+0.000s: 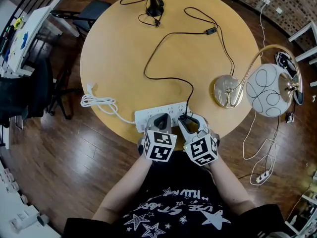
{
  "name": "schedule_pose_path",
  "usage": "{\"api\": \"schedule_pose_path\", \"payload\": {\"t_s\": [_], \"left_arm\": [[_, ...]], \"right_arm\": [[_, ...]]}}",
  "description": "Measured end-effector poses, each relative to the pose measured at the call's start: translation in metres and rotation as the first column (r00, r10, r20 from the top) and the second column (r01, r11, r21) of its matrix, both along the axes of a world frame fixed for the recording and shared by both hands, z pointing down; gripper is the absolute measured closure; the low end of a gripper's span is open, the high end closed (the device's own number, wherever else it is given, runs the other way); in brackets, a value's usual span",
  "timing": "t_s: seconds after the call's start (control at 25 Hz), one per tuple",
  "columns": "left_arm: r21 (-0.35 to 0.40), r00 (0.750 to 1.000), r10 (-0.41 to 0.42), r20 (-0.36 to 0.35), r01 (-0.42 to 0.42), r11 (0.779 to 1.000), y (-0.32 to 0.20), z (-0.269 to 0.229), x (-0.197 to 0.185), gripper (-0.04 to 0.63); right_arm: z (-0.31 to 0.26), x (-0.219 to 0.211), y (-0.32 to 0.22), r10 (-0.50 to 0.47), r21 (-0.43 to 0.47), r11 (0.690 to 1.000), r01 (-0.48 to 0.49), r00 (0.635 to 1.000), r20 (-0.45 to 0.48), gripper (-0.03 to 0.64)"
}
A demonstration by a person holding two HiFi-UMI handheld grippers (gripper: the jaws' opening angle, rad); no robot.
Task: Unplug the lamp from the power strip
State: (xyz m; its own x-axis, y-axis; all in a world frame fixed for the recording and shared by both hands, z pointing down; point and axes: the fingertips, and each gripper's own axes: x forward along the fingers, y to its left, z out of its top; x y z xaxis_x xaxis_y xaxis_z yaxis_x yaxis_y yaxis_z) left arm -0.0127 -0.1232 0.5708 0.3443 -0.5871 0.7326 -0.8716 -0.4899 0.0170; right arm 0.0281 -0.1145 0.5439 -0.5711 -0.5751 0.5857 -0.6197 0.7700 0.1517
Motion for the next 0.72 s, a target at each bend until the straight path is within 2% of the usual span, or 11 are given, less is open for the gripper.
{"api": "schedule_pose_path", "payload": {"t_s": [0.16, 0.52, 0.6, 0.72], "left_arm": [[0.0, 1.0, 0.002, -0.001, -0.002, 1.0, -0.0004, 0.0004, 0.0004, 0.593], [-0.006, 1.0, 0.0, 0.006, 0.0, 1.0, -0.0008, 0.0015, 0.0009, 0.592], [-0.018, 1.0, 0.009, -0.001, -0.009, 1.0, -0.0005, 0.0015, 0.0013, 0.592], [-0.028, 1.0, 0.024, -0.001, -0.024, 0.999, -0.0006, 0.0006, 0.002, 0.592]], "right_arm": [[-0.0003, 0.0002, 0.0003, -0.007, 0.035, 0.999, 0.007, 1.0, -0.006, 0.523], [-0.0028, 0.0019, 0.0003, -0.034, 0.011, 0.999, 0.034, 0.998, 0.055, 0.541], [-0.0033, 0.0014, 0.0018, -0.042, 0.032, 0.999, 0.041, 0.998, 0.038, 0.541], [-0.0028, -0.0016, 0.0039, -0.075, 0.061, 0.995, 0.077, 0.997, -0.034, 0.541]]}}
